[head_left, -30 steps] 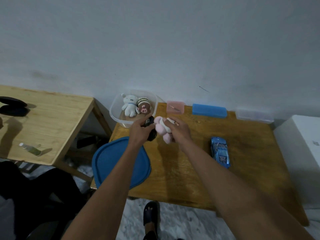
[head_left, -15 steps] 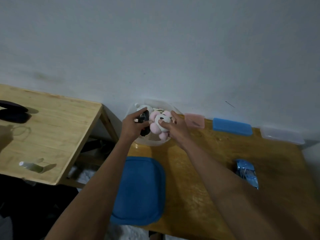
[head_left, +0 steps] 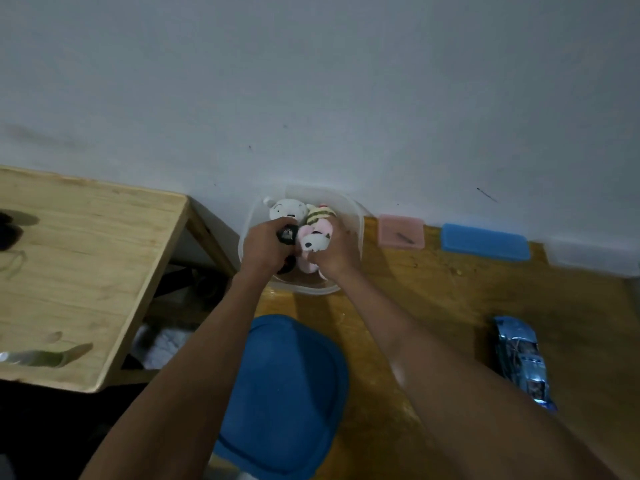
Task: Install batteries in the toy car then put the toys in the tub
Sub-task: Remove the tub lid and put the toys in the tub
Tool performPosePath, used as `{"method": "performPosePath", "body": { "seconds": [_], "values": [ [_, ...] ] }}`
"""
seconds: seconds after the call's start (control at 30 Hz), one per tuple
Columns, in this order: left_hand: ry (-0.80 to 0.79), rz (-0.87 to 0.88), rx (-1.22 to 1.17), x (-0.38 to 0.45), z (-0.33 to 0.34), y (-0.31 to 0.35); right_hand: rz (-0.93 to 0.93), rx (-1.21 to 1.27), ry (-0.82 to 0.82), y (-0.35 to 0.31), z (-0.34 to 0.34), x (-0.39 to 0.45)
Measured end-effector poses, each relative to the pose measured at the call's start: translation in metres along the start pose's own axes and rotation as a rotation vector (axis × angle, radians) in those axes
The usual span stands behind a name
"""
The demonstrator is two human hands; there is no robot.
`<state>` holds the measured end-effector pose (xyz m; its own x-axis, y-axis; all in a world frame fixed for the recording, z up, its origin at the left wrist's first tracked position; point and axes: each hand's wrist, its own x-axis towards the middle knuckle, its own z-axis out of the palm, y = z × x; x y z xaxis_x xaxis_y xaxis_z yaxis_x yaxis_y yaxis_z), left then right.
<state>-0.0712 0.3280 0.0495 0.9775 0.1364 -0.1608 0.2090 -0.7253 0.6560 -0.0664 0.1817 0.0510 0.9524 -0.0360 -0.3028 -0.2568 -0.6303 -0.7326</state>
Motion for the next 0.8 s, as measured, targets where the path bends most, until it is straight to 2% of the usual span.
{"method": "performPosePath", "body": {
  "seconds": [0.2, 0.37, 0.5, 0.67, 0.8],
  "values": [
    [-0.03, 0.005, 0.109, 0.002, 0.005, -0.007, 0.004, -0.169, -0.08, -0.002, -0.002, -0.002],
    [0.002, 0.048, 0.104, -0.002, 0.004, -0.008, -0.016, -0.198, -0.016, -0.008, -0.002, -0.01],
    [0.162, 0.113, -0.008, -0.026, -0.006, -0.006, -0.086, -0.185, 0.086, -0.014, -0.014, -0.024],
    [0.393, 0.11, -0.059, -0.078, -0.018, -0.016, -0.282, -0.067, 0.211, -0.015, -0.03, -0.054],
    [0.452, 0.0, -0.049, -0.132, -0.017, -0.033, -0.334, -0.024, 0.156, 0.004, -0.028, -0.093]
  ]
}}
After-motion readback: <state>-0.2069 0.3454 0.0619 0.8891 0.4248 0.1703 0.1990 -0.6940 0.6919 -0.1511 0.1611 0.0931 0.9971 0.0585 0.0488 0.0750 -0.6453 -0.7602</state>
